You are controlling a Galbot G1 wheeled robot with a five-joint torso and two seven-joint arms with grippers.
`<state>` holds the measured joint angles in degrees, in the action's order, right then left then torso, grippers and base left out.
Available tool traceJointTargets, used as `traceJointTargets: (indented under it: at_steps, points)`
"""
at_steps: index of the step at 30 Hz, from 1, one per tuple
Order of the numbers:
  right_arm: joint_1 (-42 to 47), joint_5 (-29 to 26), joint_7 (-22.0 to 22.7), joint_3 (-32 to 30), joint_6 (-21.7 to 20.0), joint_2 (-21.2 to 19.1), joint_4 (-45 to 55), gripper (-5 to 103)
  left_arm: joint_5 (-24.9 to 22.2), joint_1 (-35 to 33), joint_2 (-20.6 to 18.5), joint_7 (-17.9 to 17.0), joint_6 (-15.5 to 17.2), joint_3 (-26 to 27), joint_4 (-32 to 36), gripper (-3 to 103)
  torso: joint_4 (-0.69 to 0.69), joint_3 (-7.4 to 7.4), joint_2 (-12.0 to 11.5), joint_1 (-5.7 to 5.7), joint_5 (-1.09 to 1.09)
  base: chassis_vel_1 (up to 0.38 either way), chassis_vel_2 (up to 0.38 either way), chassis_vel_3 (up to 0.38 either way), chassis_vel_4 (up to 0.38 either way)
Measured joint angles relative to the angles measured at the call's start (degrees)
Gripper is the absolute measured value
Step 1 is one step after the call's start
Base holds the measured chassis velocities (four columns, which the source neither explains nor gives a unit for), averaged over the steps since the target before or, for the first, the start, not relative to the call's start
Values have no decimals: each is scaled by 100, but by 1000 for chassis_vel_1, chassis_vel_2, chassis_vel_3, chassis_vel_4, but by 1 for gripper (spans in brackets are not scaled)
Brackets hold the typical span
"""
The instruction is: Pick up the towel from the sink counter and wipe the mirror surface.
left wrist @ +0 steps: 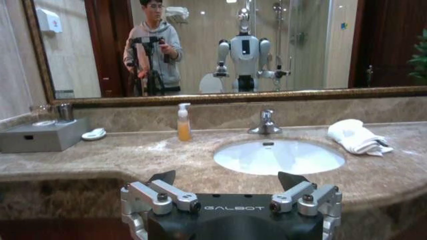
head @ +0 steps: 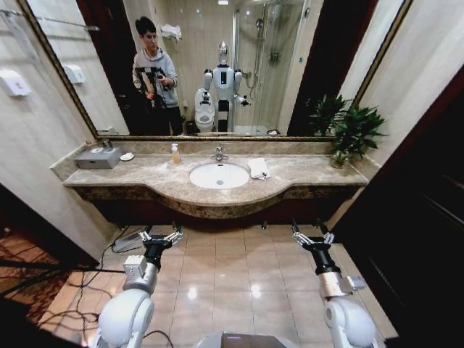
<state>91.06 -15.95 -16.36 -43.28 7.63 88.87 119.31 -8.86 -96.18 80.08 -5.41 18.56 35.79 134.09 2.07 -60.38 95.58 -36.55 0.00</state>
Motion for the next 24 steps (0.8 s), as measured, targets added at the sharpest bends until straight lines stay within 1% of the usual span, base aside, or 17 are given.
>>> traceJointTargets:
  at_steps: [7,8,10,12,15,23,24]
  points:
    - [4,-69,-24,-27,24,-31,-15,100,0,0,-1,0,0,0,0,100,-3,2,1,4,-2,-147,155,151,-161]
    - [-3,-85,-26,-28,27,-37,-16,100,0,-1,0,0,0,0,0,100,0,1,1,3,0,-117,134,128,-116]
    - [-6,-89,-27,-26,27,-39,-18,100,0,-1,0,0,0,0,0,100,0,0,0,2,2,-117,138,127,-116]
    - [-17,-96,-27,-23,29,-41,-21,100,0,-1,0,0,0,0,0,100,0,2,1,4,-1,-157,128,167,-127]
    - [-30,-106,-27,-18,32,-42,-25,100,0,-1,0,0,0,0,0,100,-3,1,1,3,0,-171,129,154,-137]
    - [-63,-140,-28,-16,56,-45,-36,100,0,-2,0,0,0,0,0,100,0,2,2,5,1,-192,186,190,-180]
    - [-64,-142,-31,-16,59,-43,-38,100,0,-1,0,0,0,0,0,100,-1,2,2,5,-1,-267,252,217,-263]
